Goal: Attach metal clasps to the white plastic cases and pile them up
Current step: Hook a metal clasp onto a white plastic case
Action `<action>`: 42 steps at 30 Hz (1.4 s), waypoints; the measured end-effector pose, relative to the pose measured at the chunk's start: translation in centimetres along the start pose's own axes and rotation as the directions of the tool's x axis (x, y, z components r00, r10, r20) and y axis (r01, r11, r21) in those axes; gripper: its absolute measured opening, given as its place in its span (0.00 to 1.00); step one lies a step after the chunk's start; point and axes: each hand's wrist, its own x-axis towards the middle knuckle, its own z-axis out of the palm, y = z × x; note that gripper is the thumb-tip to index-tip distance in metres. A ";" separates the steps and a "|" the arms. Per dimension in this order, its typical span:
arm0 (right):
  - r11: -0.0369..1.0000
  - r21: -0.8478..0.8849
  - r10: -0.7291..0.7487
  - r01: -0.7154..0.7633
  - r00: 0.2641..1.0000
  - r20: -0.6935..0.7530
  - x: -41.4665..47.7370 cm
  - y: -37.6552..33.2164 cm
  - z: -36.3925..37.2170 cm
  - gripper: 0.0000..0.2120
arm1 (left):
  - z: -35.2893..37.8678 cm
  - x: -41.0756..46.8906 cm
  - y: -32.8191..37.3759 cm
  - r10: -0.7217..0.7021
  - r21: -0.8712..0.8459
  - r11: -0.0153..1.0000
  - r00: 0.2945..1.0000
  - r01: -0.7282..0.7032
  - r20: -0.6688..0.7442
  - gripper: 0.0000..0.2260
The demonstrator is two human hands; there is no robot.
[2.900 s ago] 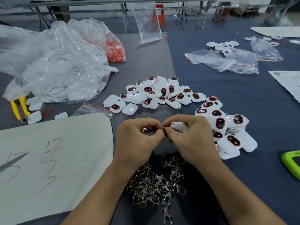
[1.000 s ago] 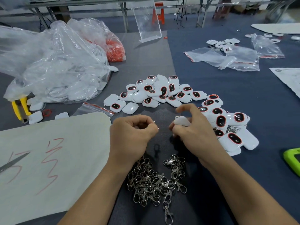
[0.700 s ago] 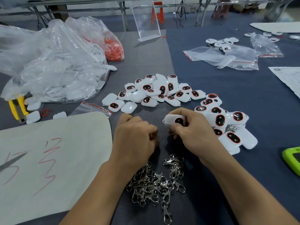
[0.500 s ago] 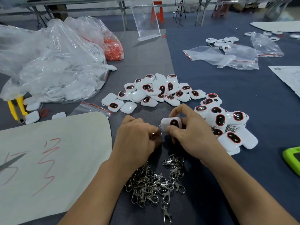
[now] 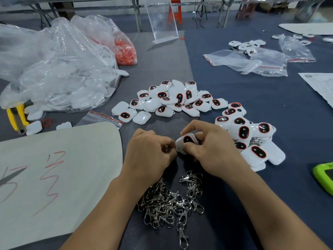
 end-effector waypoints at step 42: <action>0.980 0.196 -0.014 0.036 0.994 -0.112 -0.4 -0.8 0.0 0.09 | -0.4 0.6 0.0 -0.236 -0.725 0.628 0.957 0.282 0.168 0.10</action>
